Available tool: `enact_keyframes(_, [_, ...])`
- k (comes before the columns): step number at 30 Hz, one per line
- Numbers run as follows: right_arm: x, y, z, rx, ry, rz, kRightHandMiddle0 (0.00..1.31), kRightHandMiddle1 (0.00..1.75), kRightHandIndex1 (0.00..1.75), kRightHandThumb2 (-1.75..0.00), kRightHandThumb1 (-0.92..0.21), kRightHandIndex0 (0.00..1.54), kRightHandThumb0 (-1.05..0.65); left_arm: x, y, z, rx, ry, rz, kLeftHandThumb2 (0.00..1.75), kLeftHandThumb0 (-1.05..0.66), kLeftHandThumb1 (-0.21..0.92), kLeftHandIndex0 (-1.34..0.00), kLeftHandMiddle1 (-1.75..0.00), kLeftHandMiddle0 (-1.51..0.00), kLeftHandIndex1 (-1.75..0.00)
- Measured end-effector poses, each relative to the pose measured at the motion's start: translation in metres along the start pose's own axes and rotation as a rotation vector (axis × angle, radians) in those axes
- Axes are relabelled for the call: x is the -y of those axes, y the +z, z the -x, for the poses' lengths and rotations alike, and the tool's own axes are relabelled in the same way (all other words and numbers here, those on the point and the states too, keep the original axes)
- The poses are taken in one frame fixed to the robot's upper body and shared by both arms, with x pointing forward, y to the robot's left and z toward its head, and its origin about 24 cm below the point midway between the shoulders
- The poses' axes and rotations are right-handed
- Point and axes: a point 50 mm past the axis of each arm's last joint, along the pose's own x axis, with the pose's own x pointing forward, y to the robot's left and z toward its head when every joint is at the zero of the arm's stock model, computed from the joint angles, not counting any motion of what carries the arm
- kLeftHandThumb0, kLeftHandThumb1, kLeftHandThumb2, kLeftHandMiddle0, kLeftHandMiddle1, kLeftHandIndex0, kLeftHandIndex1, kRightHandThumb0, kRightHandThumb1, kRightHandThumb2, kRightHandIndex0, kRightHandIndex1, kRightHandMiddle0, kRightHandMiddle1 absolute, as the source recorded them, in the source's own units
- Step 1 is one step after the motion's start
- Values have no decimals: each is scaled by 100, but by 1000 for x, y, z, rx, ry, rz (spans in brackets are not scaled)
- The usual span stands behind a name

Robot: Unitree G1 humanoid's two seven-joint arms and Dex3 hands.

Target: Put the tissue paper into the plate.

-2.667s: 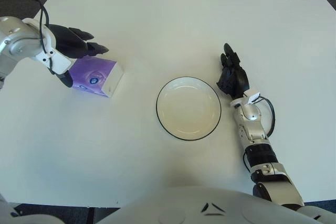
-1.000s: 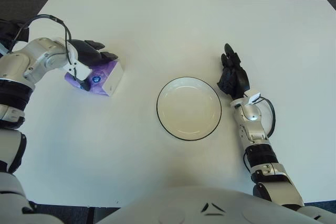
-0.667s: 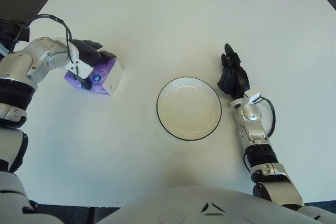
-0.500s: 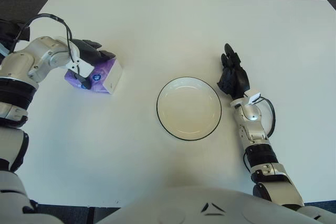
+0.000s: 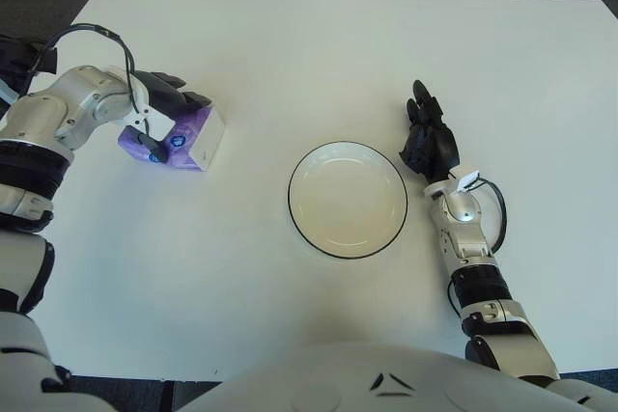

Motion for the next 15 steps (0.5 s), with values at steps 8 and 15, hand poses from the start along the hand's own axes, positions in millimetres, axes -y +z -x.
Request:
enact_keyframes(8, [0, 0, 0, -1, 4, 1, 0, 2, 0, -105, -92, 0, -85, 3, -3, -2, -9, 34, 24, 0, -91, 88, 0, -17, -28, -37])
enact_keyframes(15, [2, 0, 1, -2, 0, 4, 0, 2, 0, -104, -92, 1, -85, 9, -5, -11, -46, 171, 70, 67, -52, 61, -37, -151, -65, -155])
